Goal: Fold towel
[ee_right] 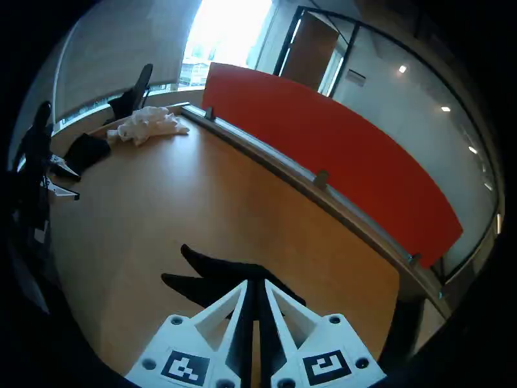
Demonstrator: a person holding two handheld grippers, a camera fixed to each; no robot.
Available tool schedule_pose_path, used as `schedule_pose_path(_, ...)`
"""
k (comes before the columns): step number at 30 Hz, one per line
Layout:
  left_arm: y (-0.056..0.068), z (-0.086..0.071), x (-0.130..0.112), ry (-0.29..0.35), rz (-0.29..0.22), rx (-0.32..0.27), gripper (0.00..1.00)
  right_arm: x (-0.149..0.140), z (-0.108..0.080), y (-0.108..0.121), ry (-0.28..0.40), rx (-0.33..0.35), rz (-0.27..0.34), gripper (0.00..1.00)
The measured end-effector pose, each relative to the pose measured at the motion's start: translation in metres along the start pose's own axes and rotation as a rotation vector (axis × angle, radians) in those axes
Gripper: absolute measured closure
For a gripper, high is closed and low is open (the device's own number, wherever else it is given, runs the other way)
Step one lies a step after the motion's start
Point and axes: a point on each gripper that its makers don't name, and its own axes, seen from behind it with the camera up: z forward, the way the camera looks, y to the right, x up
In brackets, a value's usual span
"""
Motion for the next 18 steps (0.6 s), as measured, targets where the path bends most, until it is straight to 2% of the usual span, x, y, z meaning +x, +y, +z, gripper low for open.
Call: schedule_pose_path(18, 0.006, 0.005, 0.002, -0.015, 0.011, 0.01, 0.04, -0.025, 0.001, 0.084, -0.044, -0.089, 0.039, 0.96)
